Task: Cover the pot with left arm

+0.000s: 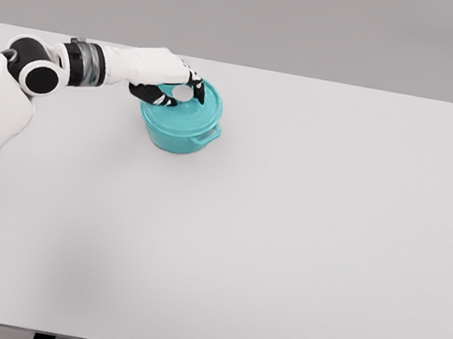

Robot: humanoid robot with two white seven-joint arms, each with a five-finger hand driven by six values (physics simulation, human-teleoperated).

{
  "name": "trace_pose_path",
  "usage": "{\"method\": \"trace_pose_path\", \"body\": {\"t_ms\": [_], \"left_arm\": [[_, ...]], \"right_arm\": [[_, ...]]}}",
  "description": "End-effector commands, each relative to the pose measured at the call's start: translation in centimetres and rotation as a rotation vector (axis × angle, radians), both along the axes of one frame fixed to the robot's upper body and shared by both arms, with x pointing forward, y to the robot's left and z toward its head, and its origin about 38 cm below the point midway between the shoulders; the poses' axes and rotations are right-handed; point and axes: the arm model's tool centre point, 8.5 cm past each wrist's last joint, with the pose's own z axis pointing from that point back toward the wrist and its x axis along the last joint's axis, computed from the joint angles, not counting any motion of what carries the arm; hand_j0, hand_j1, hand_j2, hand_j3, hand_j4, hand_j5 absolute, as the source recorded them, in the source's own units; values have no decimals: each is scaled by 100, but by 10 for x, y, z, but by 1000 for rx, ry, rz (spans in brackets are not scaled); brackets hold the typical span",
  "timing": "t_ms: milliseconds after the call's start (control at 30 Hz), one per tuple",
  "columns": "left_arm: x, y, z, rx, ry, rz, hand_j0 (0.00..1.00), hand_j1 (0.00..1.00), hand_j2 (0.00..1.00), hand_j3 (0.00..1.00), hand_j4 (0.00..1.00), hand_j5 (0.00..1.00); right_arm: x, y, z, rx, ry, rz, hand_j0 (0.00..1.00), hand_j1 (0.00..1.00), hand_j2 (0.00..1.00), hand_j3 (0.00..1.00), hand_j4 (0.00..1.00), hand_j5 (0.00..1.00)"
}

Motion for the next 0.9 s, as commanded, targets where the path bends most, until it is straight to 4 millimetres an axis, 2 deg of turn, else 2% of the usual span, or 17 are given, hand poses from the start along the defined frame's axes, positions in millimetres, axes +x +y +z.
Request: {"method": "trace_pose_path", "body": {"t_ms": [0,867], "left_arm": [[0,0,1,-7,0,2,66,66,66,66,66,66],[2,5,9,-13,-15,11,69,69,69,69,69,69]], "right_arm": [[0,0,0,0,1,0,100,100,100,100,100,100],[0,0,0,0,1,0,100,100,100,100,100,100]]}}
